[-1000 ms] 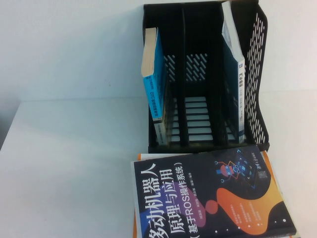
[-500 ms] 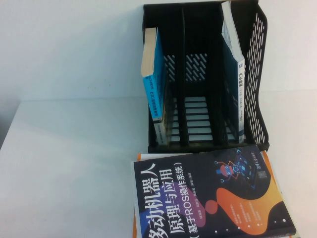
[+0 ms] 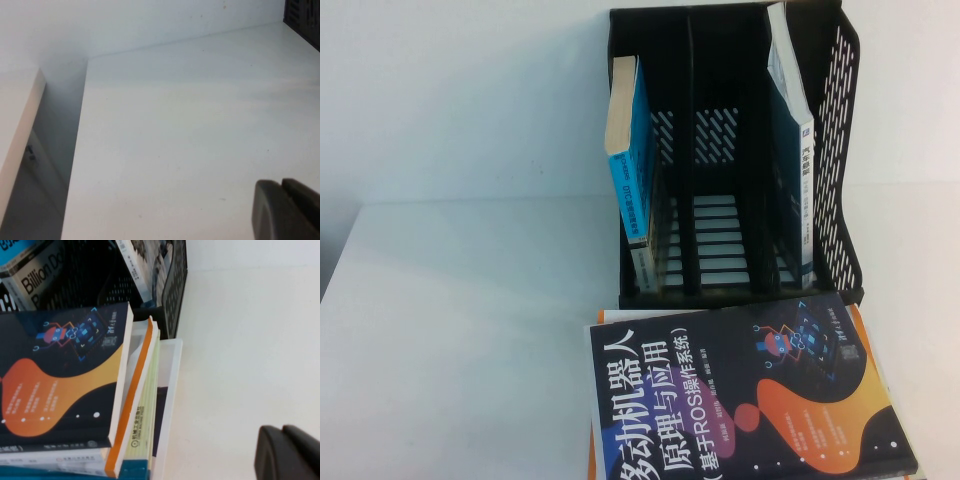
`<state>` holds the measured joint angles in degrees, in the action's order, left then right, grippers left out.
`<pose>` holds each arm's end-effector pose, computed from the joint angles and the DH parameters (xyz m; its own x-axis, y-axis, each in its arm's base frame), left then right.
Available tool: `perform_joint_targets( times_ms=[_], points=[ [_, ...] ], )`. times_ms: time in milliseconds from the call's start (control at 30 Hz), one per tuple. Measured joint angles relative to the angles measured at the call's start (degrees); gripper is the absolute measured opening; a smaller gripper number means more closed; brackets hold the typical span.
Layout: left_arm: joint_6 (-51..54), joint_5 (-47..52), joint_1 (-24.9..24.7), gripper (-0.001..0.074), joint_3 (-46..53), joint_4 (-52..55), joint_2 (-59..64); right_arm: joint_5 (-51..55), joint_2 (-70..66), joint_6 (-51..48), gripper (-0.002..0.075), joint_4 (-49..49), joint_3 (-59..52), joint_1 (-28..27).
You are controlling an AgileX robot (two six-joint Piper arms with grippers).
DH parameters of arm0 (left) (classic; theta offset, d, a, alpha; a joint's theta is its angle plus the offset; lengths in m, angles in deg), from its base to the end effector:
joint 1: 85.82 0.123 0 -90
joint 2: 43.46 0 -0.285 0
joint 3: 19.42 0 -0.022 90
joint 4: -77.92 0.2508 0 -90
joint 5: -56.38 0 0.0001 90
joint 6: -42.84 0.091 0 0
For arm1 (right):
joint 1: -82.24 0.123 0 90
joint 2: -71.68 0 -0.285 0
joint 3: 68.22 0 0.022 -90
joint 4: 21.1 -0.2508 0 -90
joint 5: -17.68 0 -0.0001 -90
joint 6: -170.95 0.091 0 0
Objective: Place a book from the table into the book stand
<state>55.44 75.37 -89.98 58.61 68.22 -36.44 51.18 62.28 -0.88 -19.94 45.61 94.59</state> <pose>0.0528 -0.0089 0.1796 -0.2298 0.0764 -0.9702 0.1395 0.9892 0.0449 0.0414 0.0080 0.2235 -0.3421 0.0534 -0.9382 -0.1619 0.9801 0.1149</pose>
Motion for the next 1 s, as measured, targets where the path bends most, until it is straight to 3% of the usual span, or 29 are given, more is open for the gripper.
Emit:
perform_joint_targets(
  times_ms=[300,533,1000],
  points=[
    [-0.76,0.00,-0.13,-0.0002,0.00,0.83,0.00,0.00,0.00,0.00,-0.0002,0.00,0.00,0.00],
    [-3.27,0.00,-4.47,-0.0002,0.00,3.21,0.00,0.00,0.00,0.00,-0.0002,0.00,0.00,0.00],
    [-10.39,0.00,-4.57,-0.0002,0.00,3.85,0.00,0.00,0.00,0.00,-0.0002,0.00,0.00,0.00]
  ],
)
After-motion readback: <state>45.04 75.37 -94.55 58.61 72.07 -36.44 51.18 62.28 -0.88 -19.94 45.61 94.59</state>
